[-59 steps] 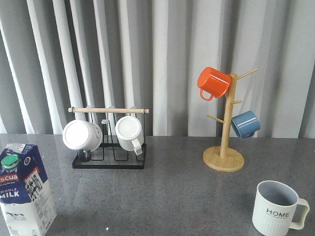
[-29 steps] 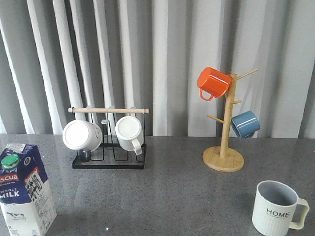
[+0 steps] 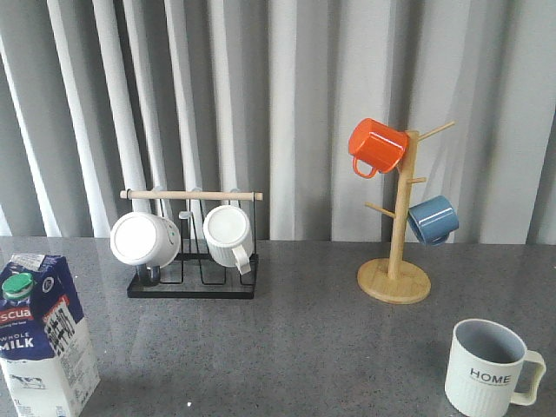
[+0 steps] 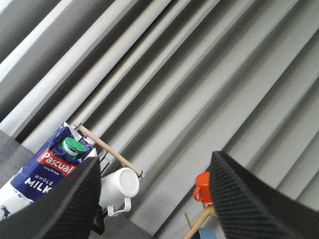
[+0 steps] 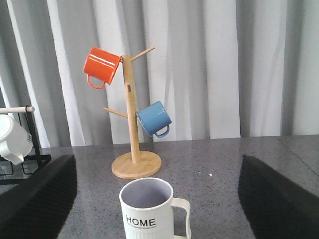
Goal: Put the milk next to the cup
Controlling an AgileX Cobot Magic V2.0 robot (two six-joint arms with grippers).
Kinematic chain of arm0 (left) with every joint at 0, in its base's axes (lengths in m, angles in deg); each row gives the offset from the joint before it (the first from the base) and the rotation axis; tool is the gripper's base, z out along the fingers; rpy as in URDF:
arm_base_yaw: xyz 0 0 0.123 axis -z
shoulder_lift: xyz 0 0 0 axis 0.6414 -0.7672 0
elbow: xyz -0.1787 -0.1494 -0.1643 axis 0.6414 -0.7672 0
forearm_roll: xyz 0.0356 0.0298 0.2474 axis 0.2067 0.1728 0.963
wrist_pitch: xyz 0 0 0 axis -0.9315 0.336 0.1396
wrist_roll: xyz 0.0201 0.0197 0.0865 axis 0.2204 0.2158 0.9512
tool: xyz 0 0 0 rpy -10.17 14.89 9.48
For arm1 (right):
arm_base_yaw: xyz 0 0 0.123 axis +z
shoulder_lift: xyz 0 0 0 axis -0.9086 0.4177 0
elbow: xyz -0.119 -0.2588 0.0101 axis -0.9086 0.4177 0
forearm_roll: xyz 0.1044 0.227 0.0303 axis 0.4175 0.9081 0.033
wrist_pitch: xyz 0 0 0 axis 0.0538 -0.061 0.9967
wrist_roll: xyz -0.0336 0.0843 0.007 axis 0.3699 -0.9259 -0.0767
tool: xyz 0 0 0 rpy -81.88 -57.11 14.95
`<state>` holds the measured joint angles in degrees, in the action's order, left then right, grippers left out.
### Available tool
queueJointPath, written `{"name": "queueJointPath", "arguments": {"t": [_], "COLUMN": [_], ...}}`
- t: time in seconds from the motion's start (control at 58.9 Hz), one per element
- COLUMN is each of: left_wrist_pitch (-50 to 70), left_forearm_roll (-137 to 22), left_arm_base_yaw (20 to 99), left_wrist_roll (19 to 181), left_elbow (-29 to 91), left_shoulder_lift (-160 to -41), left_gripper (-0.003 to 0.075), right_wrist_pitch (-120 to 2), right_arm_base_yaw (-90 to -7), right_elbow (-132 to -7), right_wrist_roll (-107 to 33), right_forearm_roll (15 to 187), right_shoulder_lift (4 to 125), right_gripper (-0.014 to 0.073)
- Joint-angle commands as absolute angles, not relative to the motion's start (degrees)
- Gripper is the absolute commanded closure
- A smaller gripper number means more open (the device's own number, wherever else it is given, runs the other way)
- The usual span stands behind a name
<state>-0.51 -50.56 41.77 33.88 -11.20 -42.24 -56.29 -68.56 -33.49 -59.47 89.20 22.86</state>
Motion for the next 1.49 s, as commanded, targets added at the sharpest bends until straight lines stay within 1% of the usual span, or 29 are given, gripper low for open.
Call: {"name": "queueJointPath", "arguments": {"t": [0.0,0.102,0.204,0.289,0.425,0.561,0.679,0.866,0.985,1.138,1.308,1.478], "left_wrist_pitch": [2.6,12.5,18.7,22.3,23.8,23.6,23.2,23.0,23.0,23.1,23.0,23.1], "left_forearm_roll": [-50.8,-51.0,-51.0,-51.0,-51.0,-51.0,-51.0,-50.7,-49.7,-49.7,-49.7,-49.8], "left_arm_base_yaw": [41.7,41.7,41.7,41.7,41.7,41.7,41.7,41.7,41.7,41.7,41.7,41.7], "left_wrist_roll": [37.6,46.2,53.9,58.9,66.0,67.3,67.3,67.3,67.3,67.3,67.3,67.3], "left_elbow": [-6.4,-0.4,6.4,11.8,18.6,23.0,23.7,23.7,23.7,23.7,23.7,23.7], "left_shoulder_lift": [-44.8,-50.7,-57.3,-63.2,-71.3,-76.5,-77.9,-78.2,-78.2,-78.2,-78.2,-78.2], "left_gripper": [0.0255,0.0255,0.0255,0.0255,0.0255,0.0255,0.0255,0.0255,0.0255,0.0255,0.0255,0.0255], "right_wrist_pitch": [-56.2,-65.2,-71.5,-70.7,-62.9,-68.6,-71.5,-76.7,-76.8,-77.4,-77.0,-73.0], "right_arm_base_yaw": [-68.9,-68.9,-68.9,-68.9,-68.9,-68.9,-68.9,-68.9,-68.9,-68.9,-68.9,-68.9], "right_elbow": [-38.7,-45.3,-52.3,-56.0,-57.5,-59.4,-59.6,-59.6,-59.6,-59.6,-59.6,-59.6], "right_wrist_roll": [-58.4,-55.3,-53.3,-53.4,-54.6,-52.6,-49.7,-50.9,-53.1,-59.6,-60.6,-62.1], "right_forearm_roll": [88.3,85.7,83.0,82.6,84.3,82.5,82.0,80.7,78.7,72.6,72.3,69.3], "right_shoulder_lift": [25.5,30.0,35.5,38.1,38.8,42.5,49.3,59.5,64.3,69.4,73.9,77.5], "right_gripper": [-0.0028,-0.0025,-0.0021,-0.0014,0.0016,0.0054,0.0066,0.0067,0.0067,0.007,0.0069,0.0069]}}
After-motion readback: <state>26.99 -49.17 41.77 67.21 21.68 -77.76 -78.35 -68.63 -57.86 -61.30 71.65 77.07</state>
